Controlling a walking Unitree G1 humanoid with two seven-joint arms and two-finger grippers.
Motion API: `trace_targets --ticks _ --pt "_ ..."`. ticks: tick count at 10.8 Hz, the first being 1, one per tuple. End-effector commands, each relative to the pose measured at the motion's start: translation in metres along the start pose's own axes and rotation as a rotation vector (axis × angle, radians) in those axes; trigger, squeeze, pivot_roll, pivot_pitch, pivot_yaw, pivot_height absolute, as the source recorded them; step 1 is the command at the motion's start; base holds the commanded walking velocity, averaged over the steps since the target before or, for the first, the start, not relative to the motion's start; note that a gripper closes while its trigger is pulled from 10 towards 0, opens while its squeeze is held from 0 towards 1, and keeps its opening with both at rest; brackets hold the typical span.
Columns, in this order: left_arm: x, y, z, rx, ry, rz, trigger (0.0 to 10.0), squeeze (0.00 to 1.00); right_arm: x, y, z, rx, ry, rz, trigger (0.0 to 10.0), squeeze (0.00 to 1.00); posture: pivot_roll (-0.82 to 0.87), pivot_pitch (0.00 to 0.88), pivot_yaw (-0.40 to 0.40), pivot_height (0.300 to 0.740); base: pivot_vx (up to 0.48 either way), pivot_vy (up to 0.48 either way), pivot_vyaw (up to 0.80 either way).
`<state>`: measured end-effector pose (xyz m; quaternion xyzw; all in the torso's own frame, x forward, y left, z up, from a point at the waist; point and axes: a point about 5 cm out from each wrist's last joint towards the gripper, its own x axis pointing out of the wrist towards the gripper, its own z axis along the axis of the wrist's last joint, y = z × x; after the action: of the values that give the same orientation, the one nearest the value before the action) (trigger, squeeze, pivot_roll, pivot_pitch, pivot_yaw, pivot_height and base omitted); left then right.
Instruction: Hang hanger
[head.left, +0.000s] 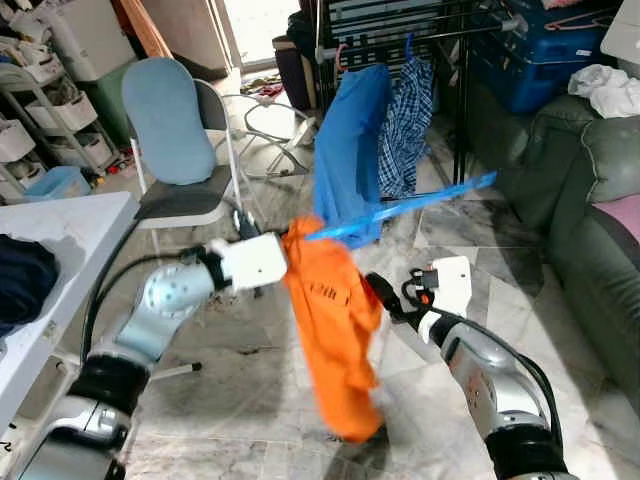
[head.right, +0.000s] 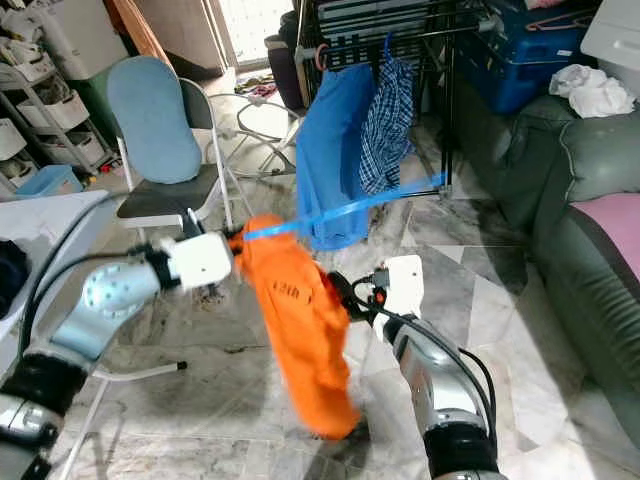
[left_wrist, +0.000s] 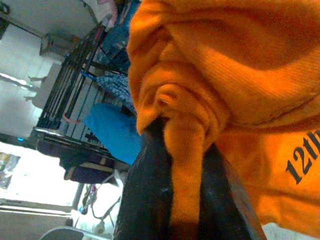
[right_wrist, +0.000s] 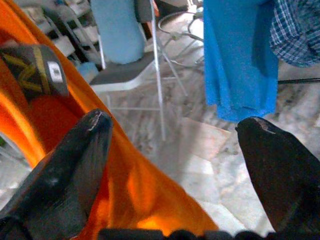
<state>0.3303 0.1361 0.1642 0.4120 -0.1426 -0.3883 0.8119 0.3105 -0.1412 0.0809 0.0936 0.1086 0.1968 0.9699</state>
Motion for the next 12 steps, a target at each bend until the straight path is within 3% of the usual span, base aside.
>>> trace_targets --ticks 1,5,9,11,12 --pt "-0.002 0.011 0.003 -0.01 -0.026 0.062 0.0 0.0 0.006 0.011 0.012 0.002 -0.05 0.062 10.0 0.0 -0.13 0.0 0.167 0.74 0.0 0.0 0.0" --pt "0.009 0.001 0.02 -0.007 -0.145 0.06 0.0 0.0 0.011 0.02 0.02 0.022 -0.051 0.154 10.0 0.0 -0.12 0.0 0.163 0.74 0.0 0.0 0.0" --pt "0.008 0.013 0.042 -0.025 -0.257 0.133 0.0 0.0 0.009 0.007 0.007 0.035 0.014 0.073 10.0 0.0 -0.11 0.0 0.142 0.74 0.0 0.0 0.0" --pt "0.005 0.028 0.058 -0.047 -0.311 0.18 0.0 0.0 0.007 -0.007 -0.015 0.054 0.138 -0.023 9.6 0.0 -0.1 0.0 0.135 0.74 0.0 0.0 0.0" --pt "0.005 0.032 0.06 -0.049 -0.314 0.193 0.0 0.0 0.006 -0.012 -0.016 0.062 0.139 -0.052 0.0 0.0 -0.1 0.0 0.133 0.74 0.0 0.0 0.0"
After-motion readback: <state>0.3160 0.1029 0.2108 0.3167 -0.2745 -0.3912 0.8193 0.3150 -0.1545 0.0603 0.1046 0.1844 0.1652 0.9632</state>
